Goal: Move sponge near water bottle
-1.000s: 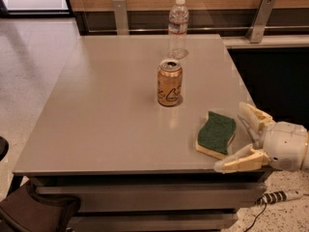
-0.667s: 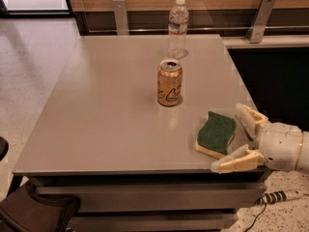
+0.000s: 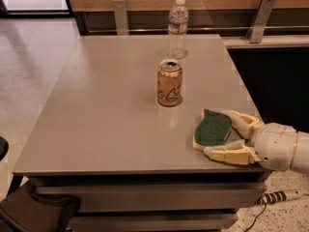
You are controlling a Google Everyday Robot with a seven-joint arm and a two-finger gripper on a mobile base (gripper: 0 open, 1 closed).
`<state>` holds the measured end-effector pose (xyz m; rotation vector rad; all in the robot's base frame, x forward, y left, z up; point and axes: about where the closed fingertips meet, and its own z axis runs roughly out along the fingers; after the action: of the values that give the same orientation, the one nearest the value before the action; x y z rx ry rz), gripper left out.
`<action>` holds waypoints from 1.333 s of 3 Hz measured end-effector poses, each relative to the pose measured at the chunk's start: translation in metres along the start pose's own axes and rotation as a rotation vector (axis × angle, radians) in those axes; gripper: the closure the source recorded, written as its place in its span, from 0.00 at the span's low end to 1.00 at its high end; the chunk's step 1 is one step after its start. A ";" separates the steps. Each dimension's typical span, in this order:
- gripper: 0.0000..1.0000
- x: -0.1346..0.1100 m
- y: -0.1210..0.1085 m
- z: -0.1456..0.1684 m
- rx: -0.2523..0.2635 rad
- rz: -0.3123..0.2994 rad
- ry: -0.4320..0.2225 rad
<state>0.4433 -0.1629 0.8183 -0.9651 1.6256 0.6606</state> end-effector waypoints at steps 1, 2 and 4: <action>0.71 -0.001 0.001 0.001 -0.003 -0.002 0.000; 0.93 -0.002 0.002 0.003 -0.006 -0.004 0.000; 1.00 -0.003 0.003 0.004 -0.009 -0.006 0.000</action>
Offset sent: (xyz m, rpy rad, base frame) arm 0.0001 0.0018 0.0006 -0.0007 -0.0009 0.0033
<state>0.4434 -0.1575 0.8202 -0.9761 1.6204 0.6642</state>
